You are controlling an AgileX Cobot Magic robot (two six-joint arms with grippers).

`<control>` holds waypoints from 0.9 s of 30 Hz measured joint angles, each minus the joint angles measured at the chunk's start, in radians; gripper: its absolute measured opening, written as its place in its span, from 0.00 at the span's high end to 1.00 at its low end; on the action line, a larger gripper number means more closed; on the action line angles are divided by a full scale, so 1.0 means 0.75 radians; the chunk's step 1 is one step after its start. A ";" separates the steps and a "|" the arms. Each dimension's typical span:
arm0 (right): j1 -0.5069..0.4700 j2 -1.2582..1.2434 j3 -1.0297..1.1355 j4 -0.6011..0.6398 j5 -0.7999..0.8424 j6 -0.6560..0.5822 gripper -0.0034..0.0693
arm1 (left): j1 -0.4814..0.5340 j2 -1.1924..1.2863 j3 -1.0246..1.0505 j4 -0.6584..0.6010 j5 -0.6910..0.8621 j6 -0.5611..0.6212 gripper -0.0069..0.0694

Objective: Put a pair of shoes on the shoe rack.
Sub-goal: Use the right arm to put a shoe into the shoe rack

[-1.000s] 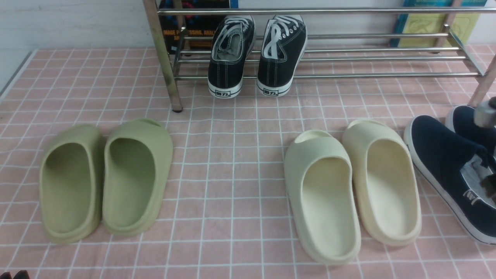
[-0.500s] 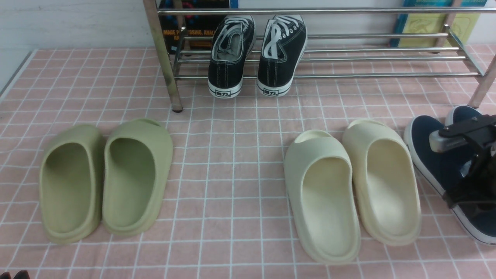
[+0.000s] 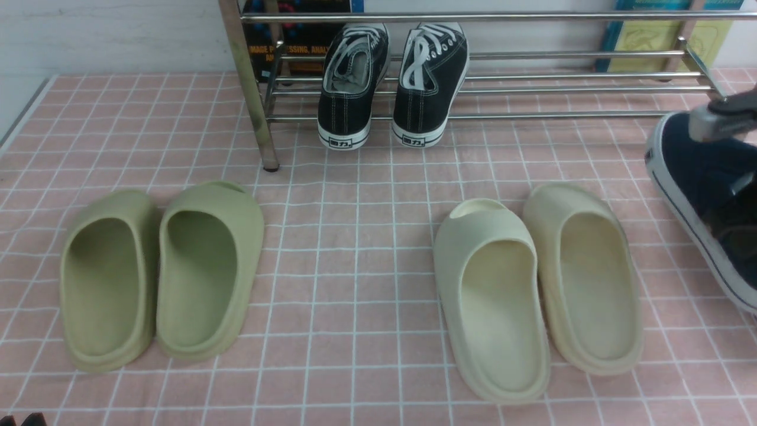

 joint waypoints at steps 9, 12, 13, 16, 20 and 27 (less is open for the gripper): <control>0.000 0.169 -0.250 0.064 0.057 -0.027 0.91 | 0.000 0.000 0.000 0.001 0.000 0.000 0.65; 0.000 0.298 -0.377 0.064 0.085 -0.031 0.91 | 0.000 0.000 0.000 0.001 0.000 0.000 0.65; 0.000 0.349 -0.437 0.064 0.095 -0.035 0.91 | 0.000 0.000 0.000 0.001 0.000 0.000 0.64; 0.000 0.459 -0.579 0.064 0.118 -0.041 0.91 | 0.000 0.000 0.000 0.001 0.000 0.000 0.64; 0.000 0.599 -0.794 0.064 0.142 -0.050 0.91 | 0.000 0.000 0.000 0.001 0.000 0.000 0.64; 0.000 0.890 -1.221 0.064 0.164 -0.055 0.91 | 0.000 0.000 0.000 0.001 0.000 0.000 0.64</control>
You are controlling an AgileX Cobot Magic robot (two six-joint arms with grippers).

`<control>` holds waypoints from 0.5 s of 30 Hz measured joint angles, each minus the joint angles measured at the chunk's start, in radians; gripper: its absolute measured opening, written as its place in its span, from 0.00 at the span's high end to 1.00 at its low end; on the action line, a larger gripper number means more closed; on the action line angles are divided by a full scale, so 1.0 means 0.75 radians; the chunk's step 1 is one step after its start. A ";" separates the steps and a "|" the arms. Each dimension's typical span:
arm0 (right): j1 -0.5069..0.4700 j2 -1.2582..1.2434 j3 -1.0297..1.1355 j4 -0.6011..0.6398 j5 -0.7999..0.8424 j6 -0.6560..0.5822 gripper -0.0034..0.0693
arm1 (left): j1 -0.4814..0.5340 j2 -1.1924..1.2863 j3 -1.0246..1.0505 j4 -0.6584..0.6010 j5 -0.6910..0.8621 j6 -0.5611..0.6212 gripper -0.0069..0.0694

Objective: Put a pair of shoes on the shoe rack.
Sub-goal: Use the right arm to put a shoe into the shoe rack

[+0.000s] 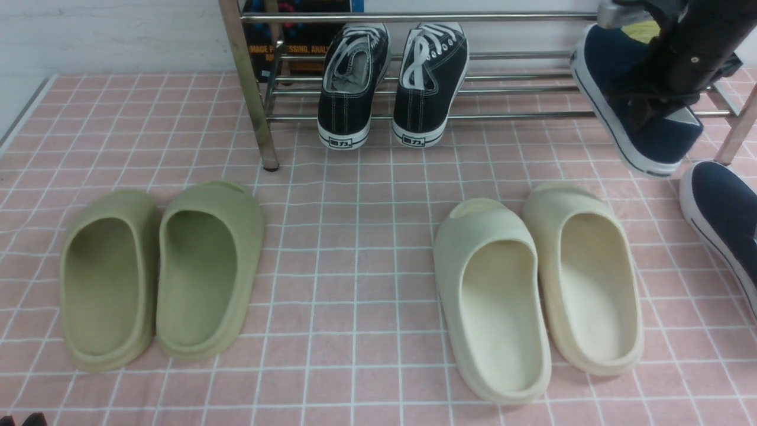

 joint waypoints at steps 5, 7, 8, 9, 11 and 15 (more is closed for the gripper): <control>0.006 0.200 -0.289 0.001 0.023 -0.016 0.91 | 0.000 0.000 0.000 0.000 0.000 0.000 0.63; 0.013 0.247 -0.368 0.001 0.026 -0.028 0.91 | 0.000 0.000 0.000 0.000 0.000 0.000 0.63; 0.016 0.268 -0.400 0.001 0.026 -0.030 0.91 | 0.000 0.000 0.000 0.002 0.000 0.000 0.62; 0.016 0.272 -0.406 0.001 0.026 -0.031 0.91 | 0.000 0.000 0.000 0.002 0.000 0.000 0.62; 0.032 0.295 -0.438 0.001 0.019 -0.032 0.91 | 0.000 0.000 0.000 0.002 0.000 0.000 0.62; 0.044 0.301 -0.447 0.004 -0.017 -0.032 0.91 | 0.000 0.000 0.000 0.002 0.000 0.000 0.62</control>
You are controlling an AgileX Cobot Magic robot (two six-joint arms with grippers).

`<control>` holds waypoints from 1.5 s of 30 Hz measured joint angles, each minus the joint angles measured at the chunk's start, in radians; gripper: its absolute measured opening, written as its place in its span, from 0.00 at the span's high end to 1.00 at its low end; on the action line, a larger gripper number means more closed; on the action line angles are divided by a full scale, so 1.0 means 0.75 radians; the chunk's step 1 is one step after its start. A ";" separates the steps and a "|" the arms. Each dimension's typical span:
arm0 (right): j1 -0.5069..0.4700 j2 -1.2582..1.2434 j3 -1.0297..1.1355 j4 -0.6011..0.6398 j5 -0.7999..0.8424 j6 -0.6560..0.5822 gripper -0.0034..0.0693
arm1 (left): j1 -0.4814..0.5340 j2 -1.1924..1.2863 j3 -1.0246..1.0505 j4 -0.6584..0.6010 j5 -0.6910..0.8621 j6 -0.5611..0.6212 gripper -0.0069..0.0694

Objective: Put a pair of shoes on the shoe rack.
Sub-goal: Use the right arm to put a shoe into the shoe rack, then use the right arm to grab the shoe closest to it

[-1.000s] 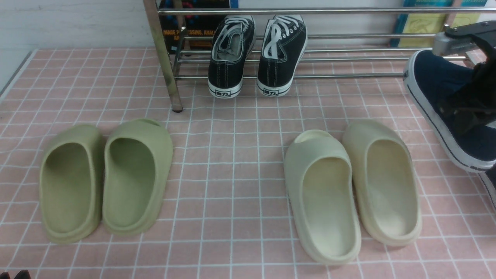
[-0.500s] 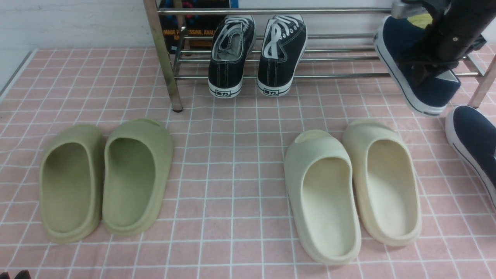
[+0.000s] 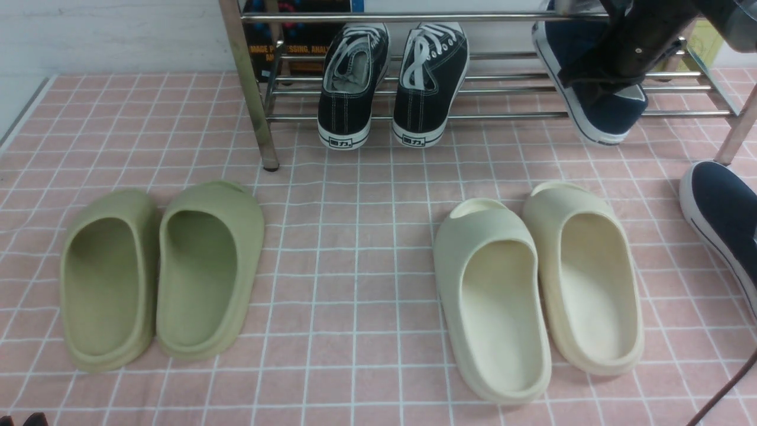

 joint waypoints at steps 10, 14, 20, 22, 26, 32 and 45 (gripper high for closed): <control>0.002 -0.044 -0.005 -0.001 0.057 0.078 0.50 | 0.000 0.000 0.000 0.001 0.000 0.000 0.60; 0.002 -0.146 0.016 -0.009 0.076 0.082 0.34 | 0.000 0.000 0.000 0.001 0.000 0.000 0.60; -0.006 -0.473 0.369 -0.078 0.071 0.103 0.29 | 0.000 0.000 0.000 0.001 0.000 0.000 0.60; -0.030 -0.596 0.562 -0.095 0.070 0.124 0.29 | 0.000 0.000 0.000 0.001 0.000 0.000 0.60; -0.140 -0.859 1.031 -0.117 0.066 0.172 0.32 | 0.000 0.000 0.000 0.001 0.000 0.000 0.60; -0.294 -1.108 1.616 -0.137 -0.072 0.198 0.34 | 0.000 0.000 0.000 0.001 0.000 0.000 0.60; -0.308 -0.938 1.850 -0.257 -0.492 0.298 0.35 | 0.000 0.000 0.000 0.001 0.000 0.000 0.60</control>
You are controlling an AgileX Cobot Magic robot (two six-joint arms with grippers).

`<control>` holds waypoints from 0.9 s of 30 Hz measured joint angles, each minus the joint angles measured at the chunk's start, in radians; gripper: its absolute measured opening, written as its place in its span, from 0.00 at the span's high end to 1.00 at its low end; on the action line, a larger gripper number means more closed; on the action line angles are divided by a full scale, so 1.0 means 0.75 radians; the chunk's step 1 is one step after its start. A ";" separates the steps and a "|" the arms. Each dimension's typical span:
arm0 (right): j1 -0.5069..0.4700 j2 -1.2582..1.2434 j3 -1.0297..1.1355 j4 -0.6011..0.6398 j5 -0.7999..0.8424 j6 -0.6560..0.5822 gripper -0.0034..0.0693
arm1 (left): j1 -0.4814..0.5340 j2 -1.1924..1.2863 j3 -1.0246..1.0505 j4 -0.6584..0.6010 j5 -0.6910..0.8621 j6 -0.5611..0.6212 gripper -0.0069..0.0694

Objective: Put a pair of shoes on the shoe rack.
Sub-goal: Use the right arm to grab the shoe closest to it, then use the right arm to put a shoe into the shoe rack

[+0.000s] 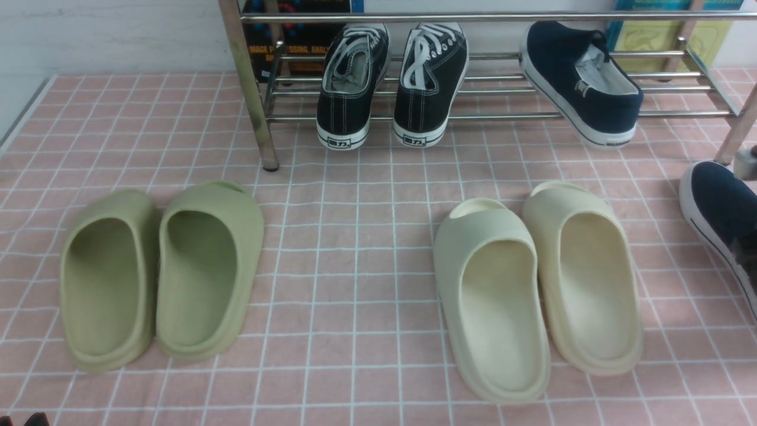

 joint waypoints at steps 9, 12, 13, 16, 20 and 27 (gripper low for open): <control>0.001 0.112 -0.022 -0.045 -0.009 0.060 0.88 | 0.000 0.000 0.000 0.002 0.000 0.000 0.60; 0.007 0.079 -0.041 -0.029 0.031 0.058 0.93 | 0.000 0.000 0.000 0.002 0.000 0.000 0.60; 0.017 0.027 -0.062 -0.008 0.091 0.047 0.93 | 0.000 0.000 0.000 0.002 0.000 0.000 0.60; 0.053 -0.045 -0.109 0.009 0.166 0.028 0.93 | 0.000 0.000 0.000 0.002 0.000 0.000 0.60; 0.134 -0.112 -0.220 0.062 0.220 -0.011 0.93 | 0.000 0.000 0.000 0.002 0.000 0.000 0.60; 0.164 -0.002 -0.412 0.104 0.234 -0.043 0.93 | 0.000 0.000 0.000 0.006 0.000 0.000 0.60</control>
